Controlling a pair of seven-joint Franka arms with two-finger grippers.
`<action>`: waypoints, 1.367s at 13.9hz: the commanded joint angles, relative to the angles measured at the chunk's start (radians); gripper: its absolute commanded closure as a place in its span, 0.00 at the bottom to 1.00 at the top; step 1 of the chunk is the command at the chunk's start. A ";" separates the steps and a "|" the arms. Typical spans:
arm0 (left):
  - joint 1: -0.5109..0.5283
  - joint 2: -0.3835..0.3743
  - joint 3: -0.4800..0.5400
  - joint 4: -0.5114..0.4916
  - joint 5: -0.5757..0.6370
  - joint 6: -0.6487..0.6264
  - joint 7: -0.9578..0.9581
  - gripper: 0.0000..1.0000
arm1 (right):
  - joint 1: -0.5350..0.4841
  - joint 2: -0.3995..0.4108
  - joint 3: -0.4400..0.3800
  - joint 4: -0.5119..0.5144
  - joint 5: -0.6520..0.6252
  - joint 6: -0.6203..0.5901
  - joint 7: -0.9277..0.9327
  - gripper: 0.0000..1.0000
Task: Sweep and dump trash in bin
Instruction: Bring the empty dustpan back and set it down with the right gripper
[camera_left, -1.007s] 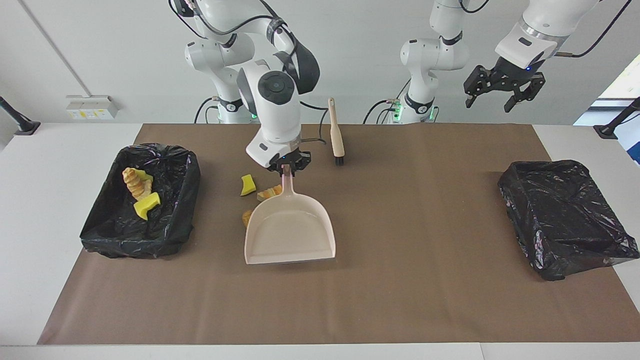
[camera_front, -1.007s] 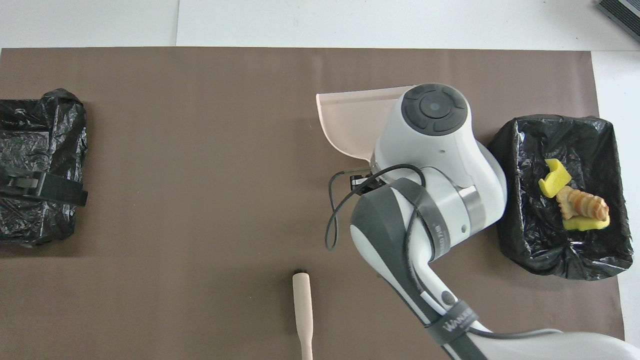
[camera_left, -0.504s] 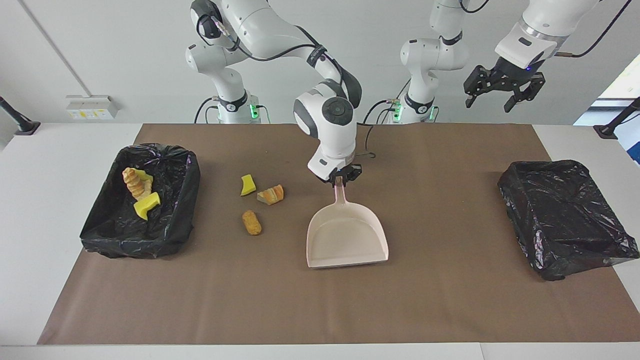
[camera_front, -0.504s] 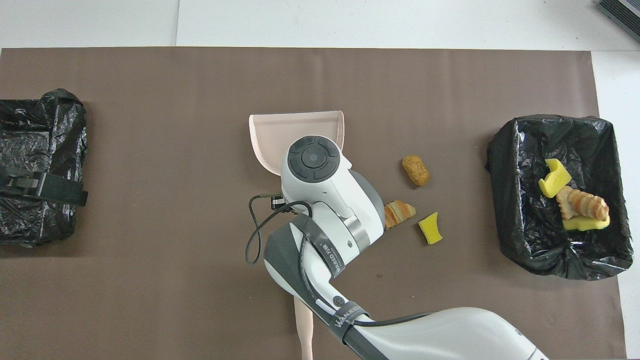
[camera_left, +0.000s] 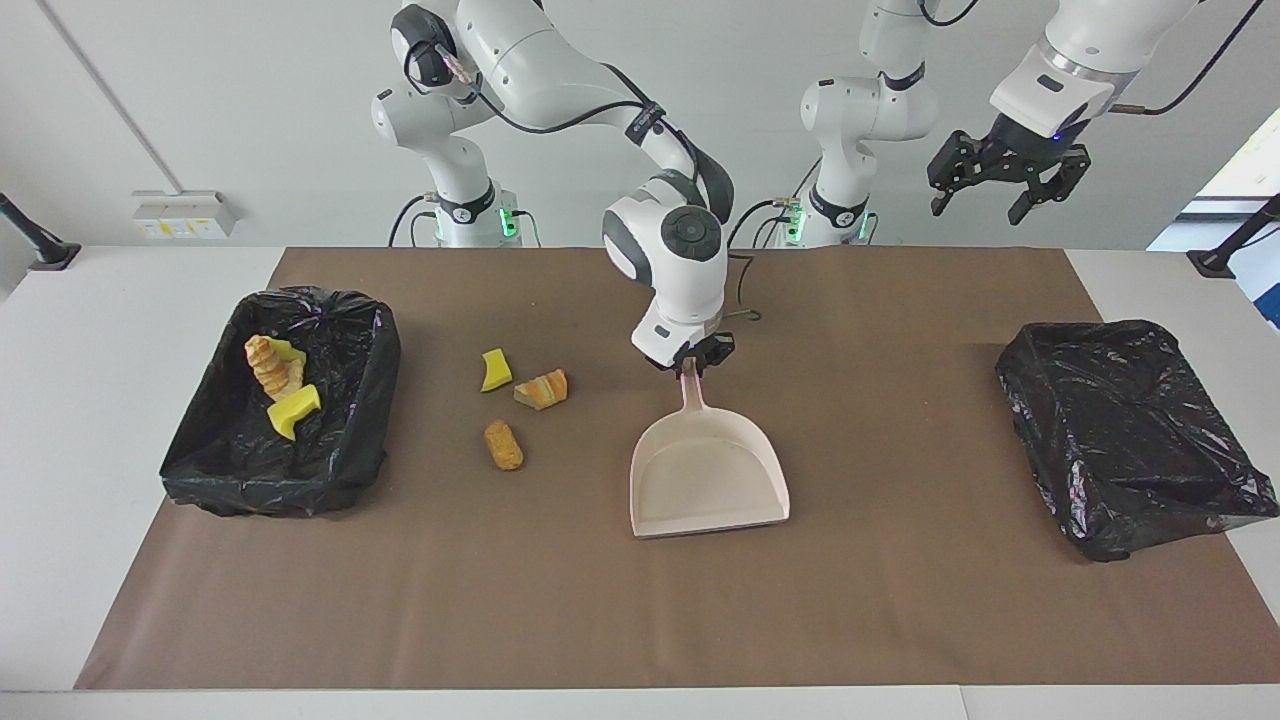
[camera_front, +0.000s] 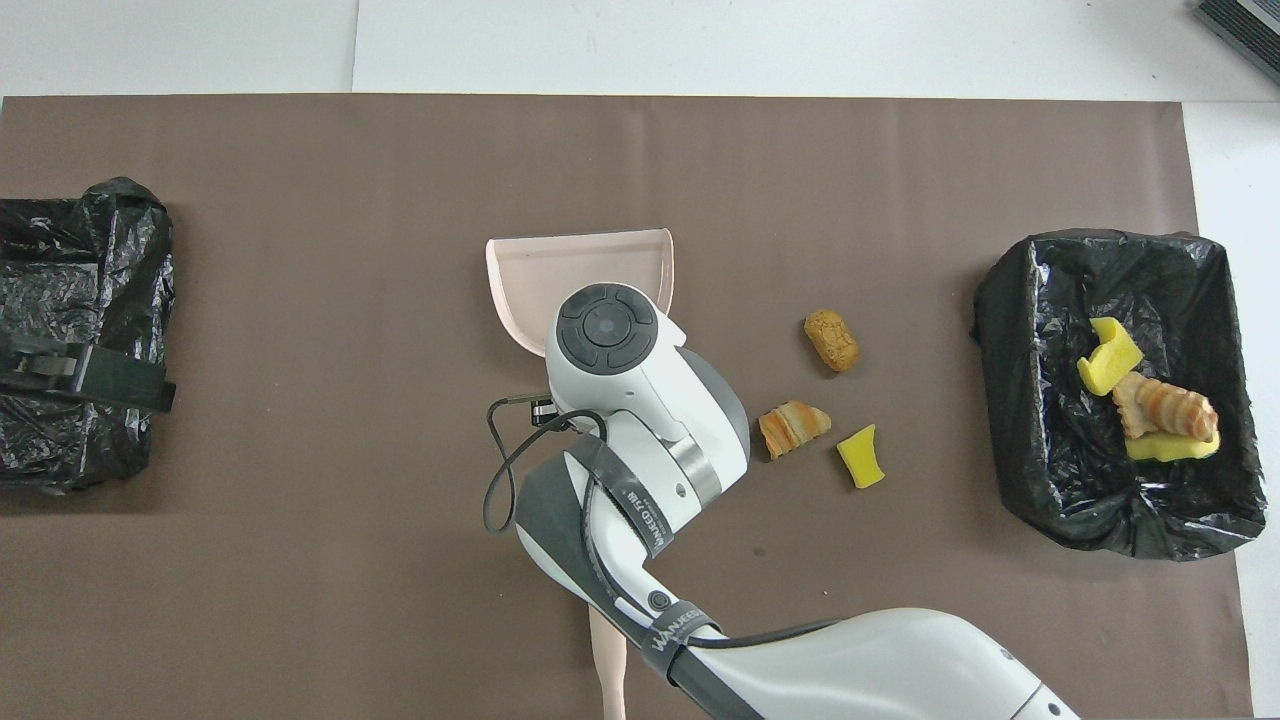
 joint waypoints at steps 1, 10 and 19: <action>0.004 -0.016 -0.004 -0.010 0.018 -0.012 0.007 0.00 | -0.003 0.020 0.000 0.020 -0.005 0.013 -0.003 0.39; 0.004 -0.016 -0.004 -0.010 0.018 -0.012 0.006 0.00 | -0.109 -0.150 -0.009 0.014 -0.019 -0.146 -0.009 0.00; 0.004 -0.016 -0.004 -0.010 0.018 -0.012 0.007 0.00 | -0.075 -0.460 -0.002 -0.222 0.070 -0.372 -0.087 0.00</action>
